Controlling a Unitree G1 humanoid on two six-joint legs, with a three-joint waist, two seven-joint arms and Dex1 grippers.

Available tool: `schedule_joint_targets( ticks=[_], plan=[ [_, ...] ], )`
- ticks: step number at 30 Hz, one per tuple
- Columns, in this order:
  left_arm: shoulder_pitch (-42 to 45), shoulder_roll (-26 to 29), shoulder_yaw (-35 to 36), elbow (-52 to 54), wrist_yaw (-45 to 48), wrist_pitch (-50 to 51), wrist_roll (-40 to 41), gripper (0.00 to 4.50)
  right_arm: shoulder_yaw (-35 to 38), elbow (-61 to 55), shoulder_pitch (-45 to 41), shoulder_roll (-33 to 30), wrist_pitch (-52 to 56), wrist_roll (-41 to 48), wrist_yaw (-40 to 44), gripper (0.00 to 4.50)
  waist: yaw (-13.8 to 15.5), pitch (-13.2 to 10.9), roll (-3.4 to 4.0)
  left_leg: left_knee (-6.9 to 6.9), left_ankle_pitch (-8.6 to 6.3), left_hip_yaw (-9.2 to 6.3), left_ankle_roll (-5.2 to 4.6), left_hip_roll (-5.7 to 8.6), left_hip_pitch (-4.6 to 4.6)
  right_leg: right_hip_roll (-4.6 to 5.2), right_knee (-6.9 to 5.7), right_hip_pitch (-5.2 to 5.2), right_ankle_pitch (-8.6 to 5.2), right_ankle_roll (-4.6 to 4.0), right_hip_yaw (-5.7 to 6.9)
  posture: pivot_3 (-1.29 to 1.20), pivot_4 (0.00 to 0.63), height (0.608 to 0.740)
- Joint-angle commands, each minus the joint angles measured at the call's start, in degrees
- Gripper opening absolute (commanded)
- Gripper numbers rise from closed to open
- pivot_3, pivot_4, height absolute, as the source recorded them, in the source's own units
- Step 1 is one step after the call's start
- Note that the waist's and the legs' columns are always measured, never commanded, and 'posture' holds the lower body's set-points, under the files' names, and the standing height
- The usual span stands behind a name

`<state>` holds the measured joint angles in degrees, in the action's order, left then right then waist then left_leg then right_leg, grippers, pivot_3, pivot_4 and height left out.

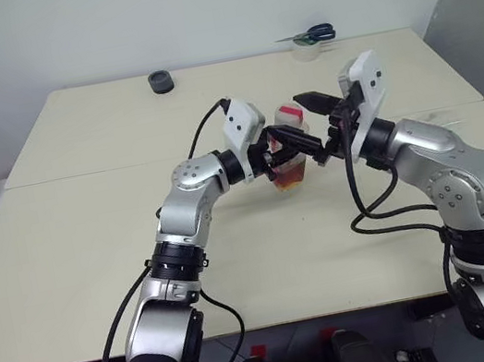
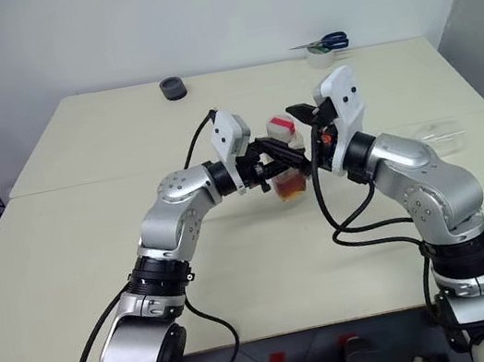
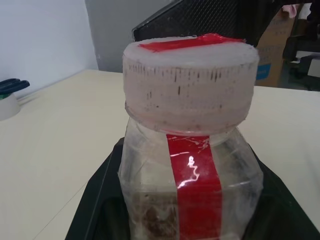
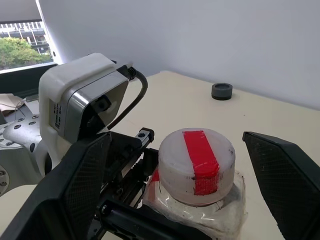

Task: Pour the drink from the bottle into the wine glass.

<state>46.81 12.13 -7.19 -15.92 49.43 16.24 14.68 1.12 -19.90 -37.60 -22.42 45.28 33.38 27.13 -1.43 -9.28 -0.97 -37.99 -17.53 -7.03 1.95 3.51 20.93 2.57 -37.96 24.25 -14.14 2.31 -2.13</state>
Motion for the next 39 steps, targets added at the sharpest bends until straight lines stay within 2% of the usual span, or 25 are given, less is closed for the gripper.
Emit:
schedule_joint_targets(
  ticks=[1, 7, 13, 17, 21, 26, 29, 32, 39],
  plan=[
    [0.7, -0.2, 0.0, 3.3, -0.1, -0.9, 0.3, 1.88, 1.2, -1.3, -0.6, 0.4, -0.6, 1.1, 0.2, 3.86, 0.0, 0.0, 0.0, 0.0, 0.0, 0.0, 0.0, 0.0, 0.0, 0.0, 0.0, 0.0, 0.0, 0.0, 0.0, 0.0, 0.15, 0.74],
    [0.3, -0.2, -0.2, 3.9, -0.2, -0.7, 0.2, 1.88, 1.1, -1.4, -0.6, 0.5, -0.7, 1.0, 0.7, 1.81, -0.1, 0.0, 0.0, 0.0, 0.0, 0.0, 0.0, 0.0, 0.0, 0.0, 0.0, 0.0, 0.0, 0.0, 0.0, 0.0, 0.15, 0.74],
    [0.3, 0.0, -0.3, 4.7, -0.1, -0.3, 0.4, 1.88, -0.8, -2.4, 0.6, -1.4, -1.4, -0.5, 2.8, 1.79, -0.1, 0.0, 0.0, 0.0, 0.0, 0.0, 0.0, 0.0, 0.0, 0.0, 0.0, 0.0, 0.0, 0.0, 0.0, 0.0, 0.15, 0.74],
    [-0.6, 1.7, -0.3, 9.9, 3.4, 3.6, 3.7, 1.88, 0.8, -3.6, -0.5, -4.1, 0.6, 2.3, 5.1, 1.79, -0.1, 0.0, 0.0, 0.0, 0.0, 0.01, 0.0, 0.0, 0.0, 0.0, 0.0, 0.01, 0.0, 0.0, 0.0, 0.0, 0.15, 0.74],
    [-0.9, 6.4, 0.3, 17.5, 11.1, 11.3, 10.8, 1.88, 2.6, -1.4, -6.1, -9.5, 2.9, 7.6, 13.0, 1.79, -0.3, 0.0, 0.03, 0.01, -0.01, 0.01, -0.01, -0.01, 0.02, -0.01, -0.02, 0.04, 0.0, 0.0, 0.0, 0.0, 0.15, 0.74],
    [-0.2, 12.3, 2.4, 24.5, 18.0, 21.8, 21.4, 1.88, 4.5, 5.6, -16.8, -12.1, 10.6, 18.0, 20.2, 1.79, -0.5, 0.0, 0.03, 0.04, -0.03, -0.01, -0.06, -0.08, -0.02, -0.07, -0.01, 0.0, -0.01, -0.01, 0.03, 0.0, 0.15, 0.74],
    [2.3, 14.0, 3.1, 24.1, 18.9, 24.9, 23.6, 1.88, 4.7, 8.1, -20.0, -12.8, 15.0, 22.4, 22.0, 1.79, -0.3, 0.0, 0.03, 0.0, -0.09, -0.03, -0.16, -0.07, -0.02, -0.07, 0.01, -0.03, 0.0, -0.01, 0.07, 0.0, 0.15, 0.74],
    [5.2, 14.8, 3.5, 20.5, 19.2, 23.8, 22.4, 1.88, 4.2, 8.0, -19.9, -14.6, 15.3, 22.1, 23.9, 1.79, 0.1, 0.0, 0.02, -0.06, -0.11, -0.09, -0.2, 0.0, 0.02, -0.03, 0.1, -0.1, 0.0, 0.0, 0.14, 0.0, 0.15, 0.74],
    [5.7, 15.3, 3.4, 16.8, 18.0, 20.8, 19.2, 1.88, 10.0, 5.8, -14.8, -20.2, 17.4, 23.8, 21.1, 4.22, -0.1, 0.0, 0.01, -0.02, -0.11, -0.04, -0.19, 0.02, 0.07, 0.06, 0.13, -0.03, 0.0, 0.0, 0.08, 0.0, 0.15, 0.74]
  ],
)
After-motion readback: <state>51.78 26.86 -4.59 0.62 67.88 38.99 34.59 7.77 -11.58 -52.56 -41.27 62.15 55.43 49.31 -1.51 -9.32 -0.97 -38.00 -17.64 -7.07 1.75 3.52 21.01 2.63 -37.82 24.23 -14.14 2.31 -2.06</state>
